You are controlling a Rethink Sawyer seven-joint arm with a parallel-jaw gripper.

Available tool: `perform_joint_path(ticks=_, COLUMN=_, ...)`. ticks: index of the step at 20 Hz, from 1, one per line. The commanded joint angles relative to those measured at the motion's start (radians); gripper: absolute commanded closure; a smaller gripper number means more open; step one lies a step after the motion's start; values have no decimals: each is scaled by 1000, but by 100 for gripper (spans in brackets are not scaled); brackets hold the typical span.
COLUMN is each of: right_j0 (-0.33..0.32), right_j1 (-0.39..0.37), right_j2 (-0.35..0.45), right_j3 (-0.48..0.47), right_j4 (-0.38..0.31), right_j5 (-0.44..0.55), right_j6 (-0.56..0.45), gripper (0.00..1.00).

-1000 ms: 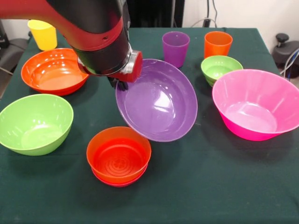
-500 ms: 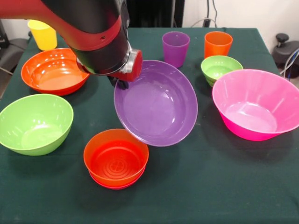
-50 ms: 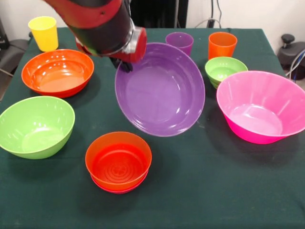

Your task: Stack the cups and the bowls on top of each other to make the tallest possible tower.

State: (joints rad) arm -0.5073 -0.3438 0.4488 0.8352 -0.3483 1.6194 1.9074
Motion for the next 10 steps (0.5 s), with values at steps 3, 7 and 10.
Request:
perform_joint_path(ticks=3, right_j0=13, right_j1=-31, right_j2=63, right_j3=30, right_j4=-10, right_j5=78, right_j6=-270, gripper=100)
perform_joint_path(ticks=7, right_j0=22, right_j1=17, right_j2=64, right_j3=-52, right_j4=-46, right_j5=85, right_j6=-287, gripper=100)
perform_joint_path(ticks=10, right_j0=23, right_j1=48, right_j2=64, right_j3=-108, right_j4=-70, right_j5=92, right_j6=-305, gripper=100)
